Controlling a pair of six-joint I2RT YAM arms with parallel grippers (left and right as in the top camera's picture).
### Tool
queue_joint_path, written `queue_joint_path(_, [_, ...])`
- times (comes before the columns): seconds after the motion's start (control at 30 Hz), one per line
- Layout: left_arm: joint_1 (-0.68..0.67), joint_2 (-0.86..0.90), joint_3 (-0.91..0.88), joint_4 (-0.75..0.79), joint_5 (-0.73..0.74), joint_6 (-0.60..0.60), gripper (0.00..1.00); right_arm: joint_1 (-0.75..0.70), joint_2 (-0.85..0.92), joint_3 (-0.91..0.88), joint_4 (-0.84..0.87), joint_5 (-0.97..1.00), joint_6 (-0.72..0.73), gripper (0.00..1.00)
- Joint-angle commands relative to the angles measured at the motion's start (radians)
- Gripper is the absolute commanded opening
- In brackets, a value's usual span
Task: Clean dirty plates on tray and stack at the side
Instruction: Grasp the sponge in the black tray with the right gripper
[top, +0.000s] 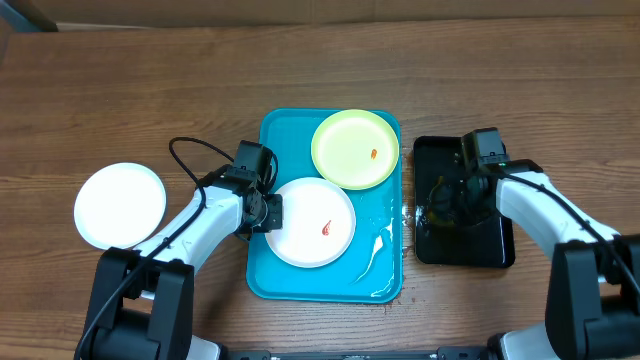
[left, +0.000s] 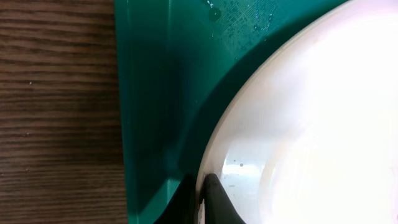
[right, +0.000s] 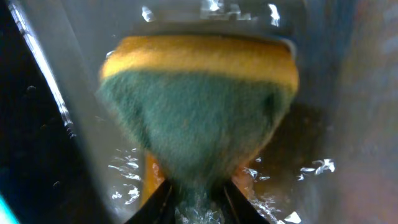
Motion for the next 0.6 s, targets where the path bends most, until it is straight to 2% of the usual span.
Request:
queue_joint_path(0.0, [-0.003,0.047,-0.024,-0.007,0.002,-0.006,0.04,0.002,0.038,0.000,-0.013,0.096,0.027,0.08])
queue_joint_path(0.03, [-0.003,0.047,-0.024,-0.007,0.002,-0.006,0.04,0.002,0.036,0.015,-0.042,0.095,0.027,0.04])
queue_joint_path(0.17, [-0.003,0.047,-0.024,-0.006,0.009,-0.006,0.04,0.002,0.036,0.177,-0.279,0.096,-0.004,0.05])
queue_joint_path(0.2, [-0.003,0.047,-0.024,-0.006,0.009,-0.006,0.04,0.002,0.036,0.208,-0.317,0.097,-0.007,0.09])
queue_joint_path(0.23, [-0.003,0.047,-0.024,-0.006,0.009,-0.006,0.04,0.002,0.036,0.240,-0.354,0.096,-0.006,0.23])
queue_joint_path(0.27, [-0.003,0.047,-0.024,-0.006,0.008,-0.006,0.04,0.002,0.036,0.262,-0.378,0.096,-0.006,0.43])
queue_joint_path(0.33, [-0.003,0.047,-0.024,-0.006,0.009,-0.006,0.04,0.002,0.036,0.262,-0.372,0.099,-0.006,0.54])
queue_joint_path(0.4, [-0.003,0.047,-0.024,-0.006,0.009,-0.006,0.04,0.002,0.037,0.242,-0.335,0.100,-0.006,0.59])
queue_joint_path(0.57, [-0.003,0.047,-0.024,-0.006,0.008,-0.006,0.04,0.002,0.040,0.145,-0.232,0.126,0.039,0.62])
